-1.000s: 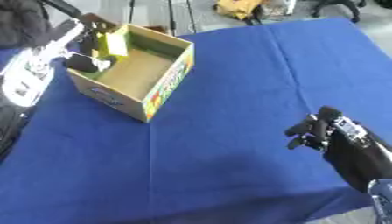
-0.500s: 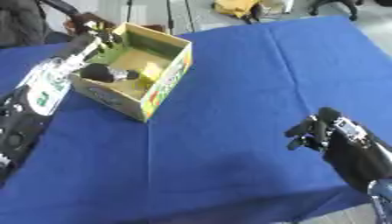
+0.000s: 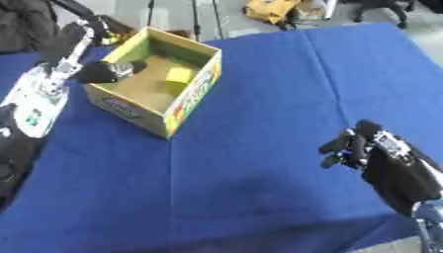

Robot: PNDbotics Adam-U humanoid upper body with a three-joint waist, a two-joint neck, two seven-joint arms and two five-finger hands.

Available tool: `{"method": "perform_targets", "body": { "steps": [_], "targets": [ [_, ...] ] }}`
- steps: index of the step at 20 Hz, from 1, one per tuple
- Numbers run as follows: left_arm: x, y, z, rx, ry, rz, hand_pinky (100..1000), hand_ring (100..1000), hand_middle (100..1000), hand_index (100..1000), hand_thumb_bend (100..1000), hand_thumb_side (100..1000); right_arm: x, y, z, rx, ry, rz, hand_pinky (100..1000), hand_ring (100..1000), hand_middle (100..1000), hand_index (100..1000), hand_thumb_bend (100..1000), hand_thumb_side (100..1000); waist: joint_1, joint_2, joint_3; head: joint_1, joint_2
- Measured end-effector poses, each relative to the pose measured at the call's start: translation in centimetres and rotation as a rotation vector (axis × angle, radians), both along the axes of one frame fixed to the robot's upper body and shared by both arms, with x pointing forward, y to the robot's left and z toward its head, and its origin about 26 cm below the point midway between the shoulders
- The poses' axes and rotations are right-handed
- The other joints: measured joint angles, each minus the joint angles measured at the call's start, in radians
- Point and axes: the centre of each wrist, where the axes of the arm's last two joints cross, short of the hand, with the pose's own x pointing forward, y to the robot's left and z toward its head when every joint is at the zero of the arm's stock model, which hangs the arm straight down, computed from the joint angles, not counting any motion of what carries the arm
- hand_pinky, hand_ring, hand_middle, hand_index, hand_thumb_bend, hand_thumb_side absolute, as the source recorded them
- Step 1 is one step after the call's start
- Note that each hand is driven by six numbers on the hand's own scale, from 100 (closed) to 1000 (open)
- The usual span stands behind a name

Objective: Pick up objects on the table and place them in the box.

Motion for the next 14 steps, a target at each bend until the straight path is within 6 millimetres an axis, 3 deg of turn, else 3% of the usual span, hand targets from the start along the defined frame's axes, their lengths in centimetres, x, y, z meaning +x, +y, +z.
{"method": "perform_targets", "body": {
  "steps": [9, 14],
  "targets": [
    [-5.2, -0.4, -3.4, -0.239, -0.108, -0.075, 545, 618, 609, 705, 330, 866, 0.0, -0.4, 0.0, 0.003, -0.006, -0.028, 577, 657, 484, 384, 100, 616, 0.000, 0.009, 0.058, -0.027, 0.000],
    [-8.2, 0.1, -5.0, -0.361, -0.067, -0.032, 532, 606, 599, 698, 317, 894, 0.1, -0.5, 0.1, 0.005, -0.012, -0.038, 578, 657, 484, 385, 100, 620, 0.000, 0.010, 0.075, -0.032, 0.000]
  ]
}}
